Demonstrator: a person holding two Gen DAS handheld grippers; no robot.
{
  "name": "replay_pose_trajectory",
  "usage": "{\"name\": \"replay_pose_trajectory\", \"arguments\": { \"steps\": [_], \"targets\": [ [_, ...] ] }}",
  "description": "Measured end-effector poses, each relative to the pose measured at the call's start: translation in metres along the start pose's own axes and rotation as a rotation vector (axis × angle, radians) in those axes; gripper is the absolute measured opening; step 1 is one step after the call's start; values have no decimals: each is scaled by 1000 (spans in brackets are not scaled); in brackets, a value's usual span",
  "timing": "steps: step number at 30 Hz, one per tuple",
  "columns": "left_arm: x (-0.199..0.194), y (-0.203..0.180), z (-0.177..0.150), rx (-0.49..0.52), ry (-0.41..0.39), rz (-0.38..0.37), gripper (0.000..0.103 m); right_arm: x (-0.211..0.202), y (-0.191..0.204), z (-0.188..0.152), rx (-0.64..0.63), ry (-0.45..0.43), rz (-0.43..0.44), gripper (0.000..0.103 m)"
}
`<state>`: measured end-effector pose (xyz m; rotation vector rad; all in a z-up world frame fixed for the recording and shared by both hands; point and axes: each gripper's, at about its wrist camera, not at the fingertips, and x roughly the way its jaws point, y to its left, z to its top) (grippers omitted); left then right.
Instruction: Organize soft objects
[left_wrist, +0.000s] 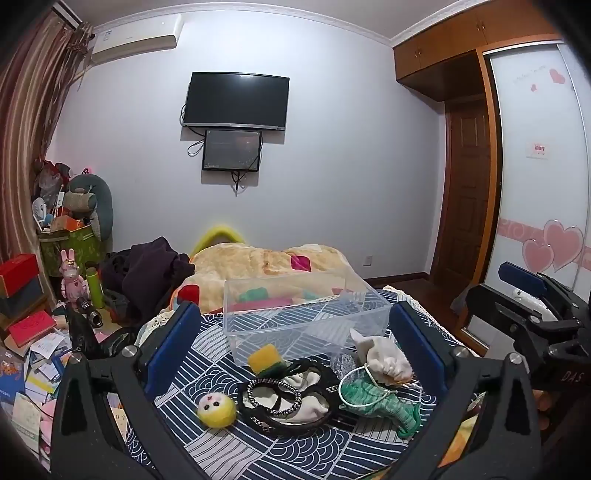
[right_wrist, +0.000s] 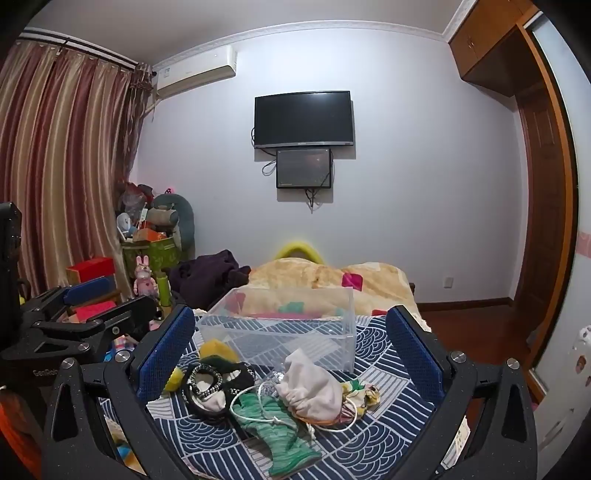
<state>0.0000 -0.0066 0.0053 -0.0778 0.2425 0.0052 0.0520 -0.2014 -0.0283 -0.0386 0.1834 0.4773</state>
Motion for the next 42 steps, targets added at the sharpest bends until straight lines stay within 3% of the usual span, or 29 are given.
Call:
{"name": "replay_pose_trajectory", "arguments": {
  "steps": [42],
  "targets": [
    [-3, -6, 2, 21, -10, -16, 103, -7, 1, 5, -2, -16, 8, 103]
  ]
}}
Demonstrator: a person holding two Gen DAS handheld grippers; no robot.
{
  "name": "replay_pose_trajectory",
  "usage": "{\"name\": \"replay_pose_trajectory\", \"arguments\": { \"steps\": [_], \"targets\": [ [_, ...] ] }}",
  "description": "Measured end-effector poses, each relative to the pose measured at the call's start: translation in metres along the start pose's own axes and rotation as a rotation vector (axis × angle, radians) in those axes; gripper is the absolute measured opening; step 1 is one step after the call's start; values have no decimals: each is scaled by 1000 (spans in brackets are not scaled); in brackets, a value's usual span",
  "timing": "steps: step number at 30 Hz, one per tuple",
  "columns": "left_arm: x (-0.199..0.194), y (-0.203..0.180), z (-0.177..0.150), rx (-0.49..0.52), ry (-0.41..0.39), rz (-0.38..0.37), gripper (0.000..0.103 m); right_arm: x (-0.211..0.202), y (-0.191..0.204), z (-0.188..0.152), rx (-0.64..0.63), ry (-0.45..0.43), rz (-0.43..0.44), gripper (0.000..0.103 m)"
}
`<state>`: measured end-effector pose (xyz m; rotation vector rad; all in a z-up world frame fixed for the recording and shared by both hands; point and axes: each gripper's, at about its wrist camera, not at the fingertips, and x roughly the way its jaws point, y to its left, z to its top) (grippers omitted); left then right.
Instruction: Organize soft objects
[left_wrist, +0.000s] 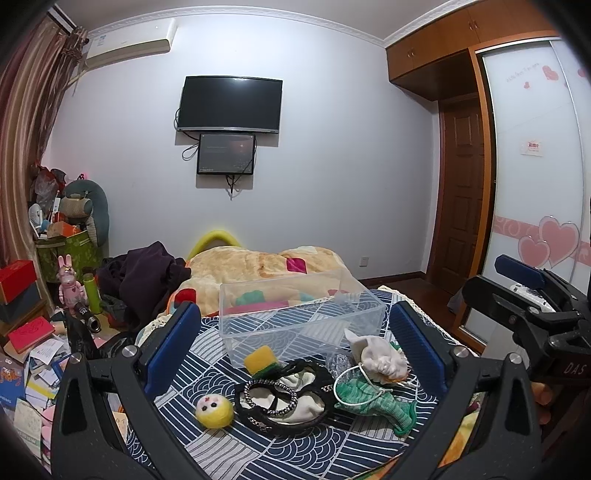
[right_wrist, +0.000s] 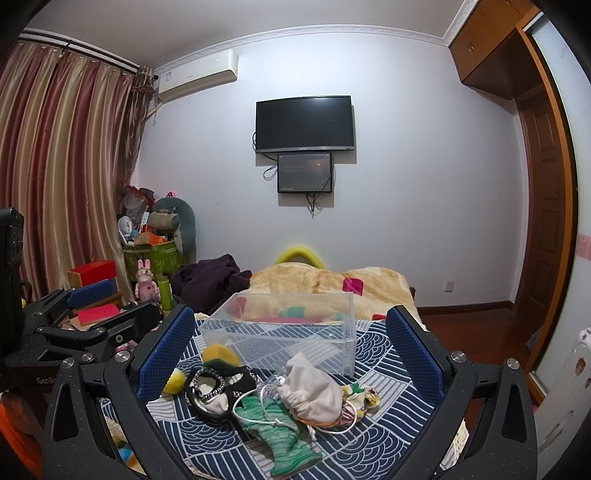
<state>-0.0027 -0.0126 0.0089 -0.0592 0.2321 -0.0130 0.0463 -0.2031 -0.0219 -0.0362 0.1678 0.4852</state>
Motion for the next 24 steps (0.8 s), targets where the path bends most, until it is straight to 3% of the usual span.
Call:
{"name": "replay_pose_trajectory", "arguments": {
  "steps": [24],
  "targets": [
    [-3, 1, -3, 2, -5, -19, 103, 0, -2, 2, 7, 5, 1, 103]
  ]
}}
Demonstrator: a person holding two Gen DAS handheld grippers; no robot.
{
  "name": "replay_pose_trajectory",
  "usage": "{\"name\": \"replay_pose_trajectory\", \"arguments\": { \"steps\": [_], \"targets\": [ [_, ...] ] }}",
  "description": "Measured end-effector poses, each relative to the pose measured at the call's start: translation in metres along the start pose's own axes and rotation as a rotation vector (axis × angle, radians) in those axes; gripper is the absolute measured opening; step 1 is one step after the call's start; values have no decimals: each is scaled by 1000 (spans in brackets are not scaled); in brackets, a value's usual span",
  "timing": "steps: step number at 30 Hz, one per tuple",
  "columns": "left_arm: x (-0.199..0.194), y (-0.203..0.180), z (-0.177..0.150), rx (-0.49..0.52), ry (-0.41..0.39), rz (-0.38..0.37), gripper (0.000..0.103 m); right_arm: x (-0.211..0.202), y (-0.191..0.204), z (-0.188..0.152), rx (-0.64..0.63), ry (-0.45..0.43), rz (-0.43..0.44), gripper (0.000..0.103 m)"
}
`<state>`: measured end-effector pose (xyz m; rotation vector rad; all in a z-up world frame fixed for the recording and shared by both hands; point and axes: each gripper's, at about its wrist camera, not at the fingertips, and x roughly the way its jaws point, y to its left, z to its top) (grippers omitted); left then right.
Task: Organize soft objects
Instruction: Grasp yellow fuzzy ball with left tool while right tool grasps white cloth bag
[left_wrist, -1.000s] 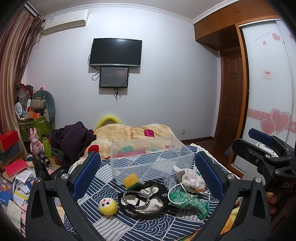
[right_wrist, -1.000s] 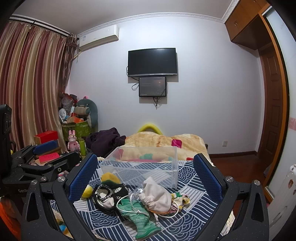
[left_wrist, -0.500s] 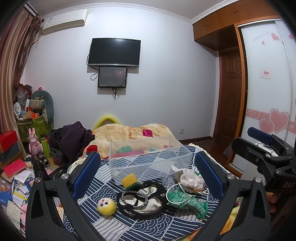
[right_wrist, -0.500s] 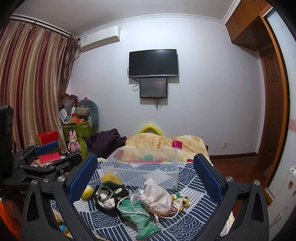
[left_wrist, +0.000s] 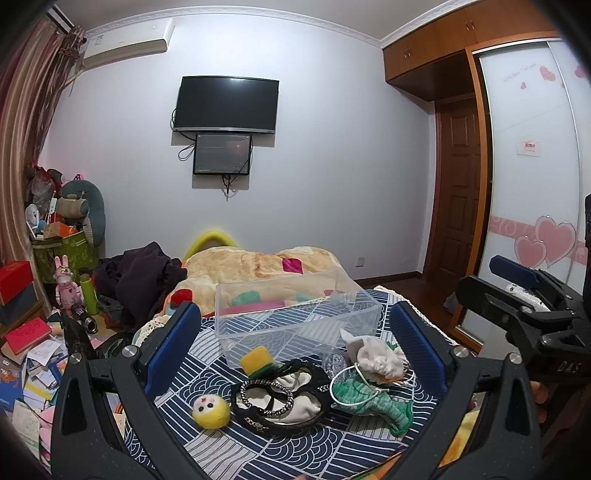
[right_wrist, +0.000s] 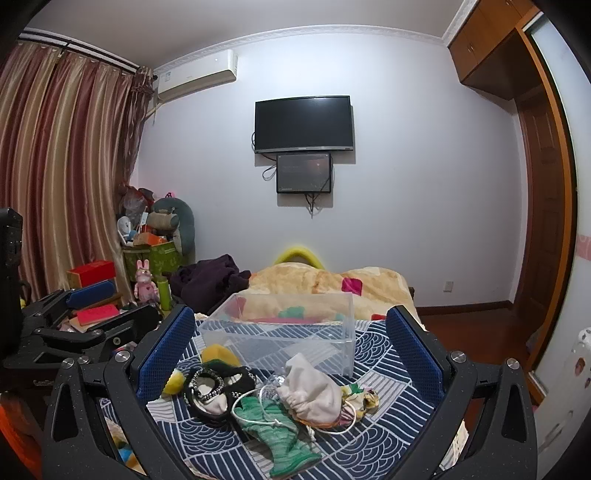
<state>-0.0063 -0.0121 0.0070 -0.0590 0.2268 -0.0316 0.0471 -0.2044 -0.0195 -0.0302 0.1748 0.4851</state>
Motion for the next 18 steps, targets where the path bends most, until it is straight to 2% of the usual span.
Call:
{"name": "replay_pose_trajectory", "arguments": {
  "steps": [3, 9, 10, 12, 18],
  "targets": [
    [1, 1, -2, 6, 8, -4, 103, 3, -3, -3, 6, 8, 3, 103],
    [15, 14, -14, -14, 55, 47, 102, 12, -8, -12, 2, 50, 21, 103],
    [19, 19, -18, -26, 72, 60, 101, 15, -8, -15, 1, 60, 23, 103],
    [27, 30, -24, -48, 107, 81, 86, 21, -11, -19, 4, 85, 26, 103],
    [50, 58, -48, -92, 205, 137, 77, 38, -17, -33, 22, 177, 31, 87]
  ]
}}
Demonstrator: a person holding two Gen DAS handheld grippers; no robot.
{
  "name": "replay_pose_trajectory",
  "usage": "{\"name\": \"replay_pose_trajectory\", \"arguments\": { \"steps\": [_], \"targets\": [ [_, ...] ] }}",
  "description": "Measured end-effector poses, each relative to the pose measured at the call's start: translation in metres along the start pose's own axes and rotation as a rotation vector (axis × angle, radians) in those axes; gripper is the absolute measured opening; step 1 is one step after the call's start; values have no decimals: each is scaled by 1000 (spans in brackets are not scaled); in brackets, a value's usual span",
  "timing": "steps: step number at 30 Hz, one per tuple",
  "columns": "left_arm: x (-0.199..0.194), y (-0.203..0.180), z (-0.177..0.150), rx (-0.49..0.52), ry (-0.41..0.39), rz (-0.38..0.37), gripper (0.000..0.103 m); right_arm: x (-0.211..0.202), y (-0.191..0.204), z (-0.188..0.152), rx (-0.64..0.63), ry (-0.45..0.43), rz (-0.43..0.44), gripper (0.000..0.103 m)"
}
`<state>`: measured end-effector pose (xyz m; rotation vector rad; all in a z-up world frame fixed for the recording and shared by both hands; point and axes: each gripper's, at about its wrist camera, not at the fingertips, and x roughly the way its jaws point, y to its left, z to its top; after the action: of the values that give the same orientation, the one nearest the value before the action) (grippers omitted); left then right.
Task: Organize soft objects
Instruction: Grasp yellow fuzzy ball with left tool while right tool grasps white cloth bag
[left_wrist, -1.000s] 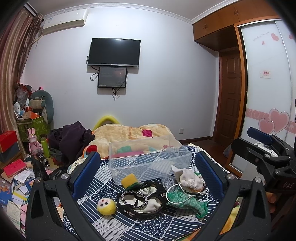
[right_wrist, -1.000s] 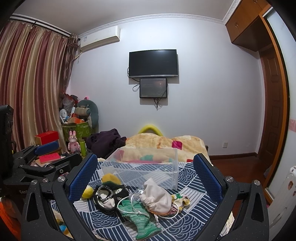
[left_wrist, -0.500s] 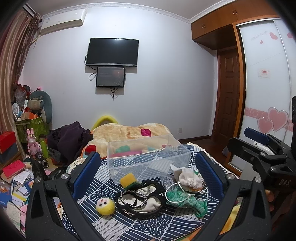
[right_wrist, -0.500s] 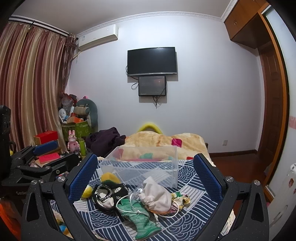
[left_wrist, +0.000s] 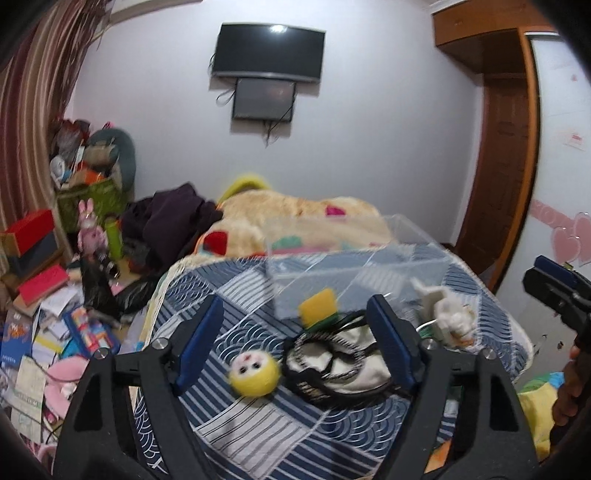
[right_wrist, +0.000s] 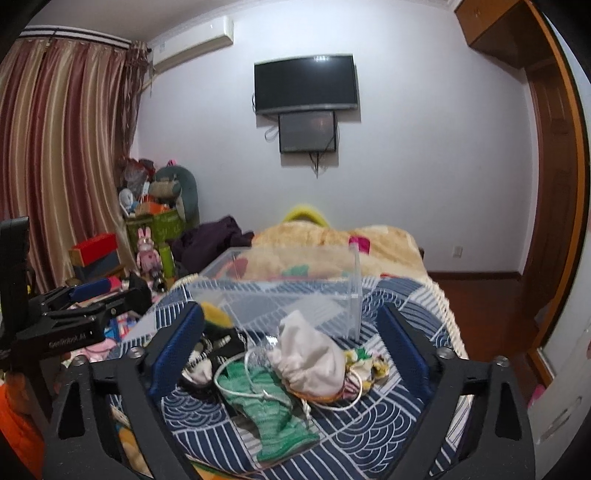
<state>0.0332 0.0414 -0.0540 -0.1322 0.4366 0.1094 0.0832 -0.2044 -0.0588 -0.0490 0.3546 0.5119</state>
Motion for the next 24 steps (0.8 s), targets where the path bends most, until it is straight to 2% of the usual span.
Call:
{"name": "replay_pose_trajectory", "arguments": {
  "steps": [7, 16, 19, 21, 24],
  "targets": [
    [34, 30, -21, -42, 106, 58, 64, 18, -13, -10, 39, 93, 3, 67],
    [70, 47, -47, -90, 230, 56, 60, 54, -18, -22, 77, 226, 18, 62],
    [77, 47, -52, -102, 255, 24, 54, 68, -20, -28, 95, 275, 44, 51],
    [80, 45, -54, -107, 256, -4, 45, 69, -22, -31, 109, 282, 56, 44],
    [77, 40, -54, -82, 244, 1, 44, 64, -22, -31, 110, 269, 56, 31]
  ]
}}
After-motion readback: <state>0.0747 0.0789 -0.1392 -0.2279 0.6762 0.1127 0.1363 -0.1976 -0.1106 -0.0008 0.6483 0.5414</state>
